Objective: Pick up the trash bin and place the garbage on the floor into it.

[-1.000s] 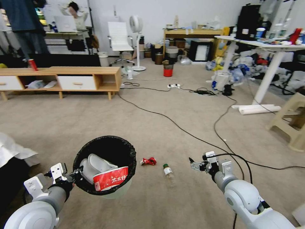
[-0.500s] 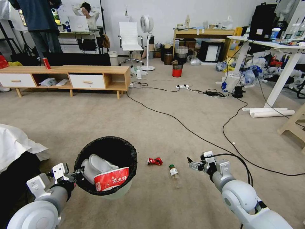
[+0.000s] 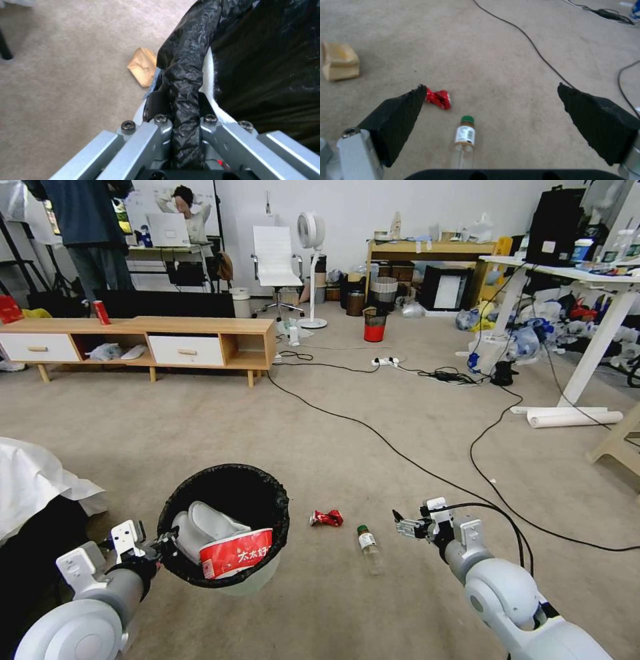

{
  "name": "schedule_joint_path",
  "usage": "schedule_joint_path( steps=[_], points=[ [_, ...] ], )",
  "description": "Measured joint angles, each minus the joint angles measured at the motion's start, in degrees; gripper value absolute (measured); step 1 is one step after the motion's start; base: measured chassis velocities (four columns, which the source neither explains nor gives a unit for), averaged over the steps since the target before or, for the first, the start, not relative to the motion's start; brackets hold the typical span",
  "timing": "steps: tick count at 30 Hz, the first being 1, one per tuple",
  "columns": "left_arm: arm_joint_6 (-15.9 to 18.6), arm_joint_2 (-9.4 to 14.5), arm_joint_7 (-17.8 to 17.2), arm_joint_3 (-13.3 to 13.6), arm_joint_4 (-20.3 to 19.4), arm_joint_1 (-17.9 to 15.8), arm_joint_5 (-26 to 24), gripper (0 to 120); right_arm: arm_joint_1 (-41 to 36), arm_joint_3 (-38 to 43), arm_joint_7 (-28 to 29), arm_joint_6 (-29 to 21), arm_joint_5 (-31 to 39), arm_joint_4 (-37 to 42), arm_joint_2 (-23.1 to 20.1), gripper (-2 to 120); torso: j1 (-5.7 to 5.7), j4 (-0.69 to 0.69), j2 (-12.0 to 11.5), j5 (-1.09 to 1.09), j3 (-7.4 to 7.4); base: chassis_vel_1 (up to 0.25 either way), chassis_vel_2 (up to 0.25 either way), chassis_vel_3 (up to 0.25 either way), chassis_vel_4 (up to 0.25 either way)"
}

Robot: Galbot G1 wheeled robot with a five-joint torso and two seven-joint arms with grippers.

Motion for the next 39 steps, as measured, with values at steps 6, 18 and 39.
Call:
schedule_joint_path(
  steps=[6,18,39],
  points=[
    [0.0,-0.2,0.1,0.1,0.5,0.3,0.7,3,0.0,-0.2,-0.3,0.5,-0.5,-0.3,0.4,100,0.0,0.06,0.0,0.0,0.0,0.061,0.066,0.042,0.051],
    [-0.8,-0.8,1.2,0.3,0.7,-0.1,1.9,3,-1.0,0.2,-0.6,1.1,-0.9,-0.5,-0.1,100,0.0,0.02,0.0,-0.01,0.0,0.0,0.0,0.0,0.0],
    [-0.8,-0.8,1.2,0.6,0.6,-0.1,1.6,3,-2.2,0.9,-1.4,2.3,-2.3,-0.5,0.1,100,0.0,0.0,0.0,0.0,0.0,0.0,0.0,0.0,0.0]
  ],
)
